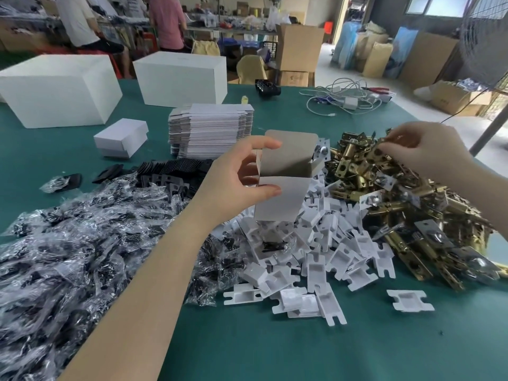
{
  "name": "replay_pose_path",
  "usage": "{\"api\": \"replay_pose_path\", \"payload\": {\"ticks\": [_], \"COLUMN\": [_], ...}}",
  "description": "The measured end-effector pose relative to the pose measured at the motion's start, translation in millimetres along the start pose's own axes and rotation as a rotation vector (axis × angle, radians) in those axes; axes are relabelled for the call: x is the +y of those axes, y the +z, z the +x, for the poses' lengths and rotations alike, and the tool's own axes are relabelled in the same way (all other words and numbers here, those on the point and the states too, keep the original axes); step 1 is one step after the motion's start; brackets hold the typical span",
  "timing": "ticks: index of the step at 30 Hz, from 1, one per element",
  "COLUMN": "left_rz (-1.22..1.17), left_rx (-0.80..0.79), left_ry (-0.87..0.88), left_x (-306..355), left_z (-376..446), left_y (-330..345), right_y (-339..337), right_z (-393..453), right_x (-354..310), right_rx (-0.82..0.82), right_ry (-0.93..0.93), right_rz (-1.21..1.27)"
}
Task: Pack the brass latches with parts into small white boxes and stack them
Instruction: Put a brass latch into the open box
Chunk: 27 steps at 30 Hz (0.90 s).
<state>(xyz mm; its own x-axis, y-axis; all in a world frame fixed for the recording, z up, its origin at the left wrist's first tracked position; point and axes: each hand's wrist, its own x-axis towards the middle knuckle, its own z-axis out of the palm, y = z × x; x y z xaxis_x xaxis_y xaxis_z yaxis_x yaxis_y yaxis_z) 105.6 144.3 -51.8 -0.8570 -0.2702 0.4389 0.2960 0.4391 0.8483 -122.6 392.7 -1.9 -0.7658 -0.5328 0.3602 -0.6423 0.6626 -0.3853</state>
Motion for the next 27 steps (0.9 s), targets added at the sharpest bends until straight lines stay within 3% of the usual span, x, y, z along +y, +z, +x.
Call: {"api": "replay_pose_path", "payload": {"ticks": [5,7,10,14,22,27], "left_rz": [0.022,-0.002,-0.047,-0.078,-0.067,-0.054], "left_rx": [0.035,0.050,0.037,0.036,0.025,0.040], "left_ry": [-0.017,-0.019,-0.022,-0.040,-0.050,-0.058], "left_x": [-2.8,-1.3,0.7,0.2,-2.4,-1.1], "left_z": [0.4,0.5,0.5,2.0,1.9,1.9], "left_y": [0.5,1.2,2.2,2.4,-1.9,-4.5], "right_y": [-23.4,-36.0,-45.9,-36.7,-21.6,-21.2], "right_z": [-19.7,-28.6,-38.6,-43.5,-32.2,-25.0], "right_x": [-58.0,-86.8,-122.8,-146.2,-142.7,-149.8], "right_rx": [0.325,0.299,0.112,-0.094,-0.096,-0.180], "right_ry": [-0.166,-0.201,-0.330,-0.393,-0.406,-0.448], "right_rz": [0.343,0.593,0.794,0.725,0.404,0.245]}}
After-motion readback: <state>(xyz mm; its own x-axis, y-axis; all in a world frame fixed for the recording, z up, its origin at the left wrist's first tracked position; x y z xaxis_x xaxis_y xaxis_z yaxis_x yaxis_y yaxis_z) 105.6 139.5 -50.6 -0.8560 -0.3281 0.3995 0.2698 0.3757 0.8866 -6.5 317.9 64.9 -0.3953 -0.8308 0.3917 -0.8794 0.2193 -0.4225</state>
